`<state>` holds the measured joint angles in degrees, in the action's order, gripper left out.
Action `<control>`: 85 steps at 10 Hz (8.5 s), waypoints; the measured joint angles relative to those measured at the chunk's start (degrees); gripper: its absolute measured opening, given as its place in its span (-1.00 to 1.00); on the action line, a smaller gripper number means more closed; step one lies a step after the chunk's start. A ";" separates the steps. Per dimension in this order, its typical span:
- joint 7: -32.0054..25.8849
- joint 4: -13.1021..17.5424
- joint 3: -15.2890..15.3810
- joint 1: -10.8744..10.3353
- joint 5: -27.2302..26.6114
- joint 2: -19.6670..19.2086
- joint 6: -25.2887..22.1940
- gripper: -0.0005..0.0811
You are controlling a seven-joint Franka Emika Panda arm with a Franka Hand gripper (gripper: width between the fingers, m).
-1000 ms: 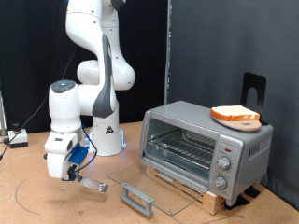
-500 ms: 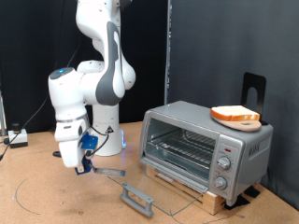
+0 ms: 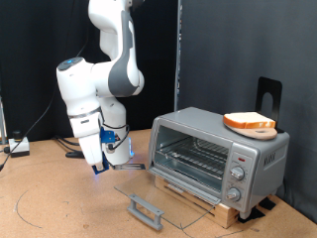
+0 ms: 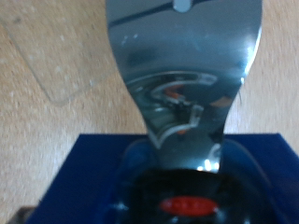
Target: Make a piece of toast with the oven
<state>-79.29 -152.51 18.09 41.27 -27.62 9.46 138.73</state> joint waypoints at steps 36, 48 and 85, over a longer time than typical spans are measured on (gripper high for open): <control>32.78 -2.48 16.79 -13.51 -8.23 34.58 -20.79 -0.02; 35.71 2.05 22.12 -13.69 -14.63 29.24 -15.29 -0.02; 30.55 -0.90 11.53 -14.39 -23.15 32.94 -20.96 -0.02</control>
<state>-48.74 -153.41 29.63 26.88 -50.76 42.40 117.78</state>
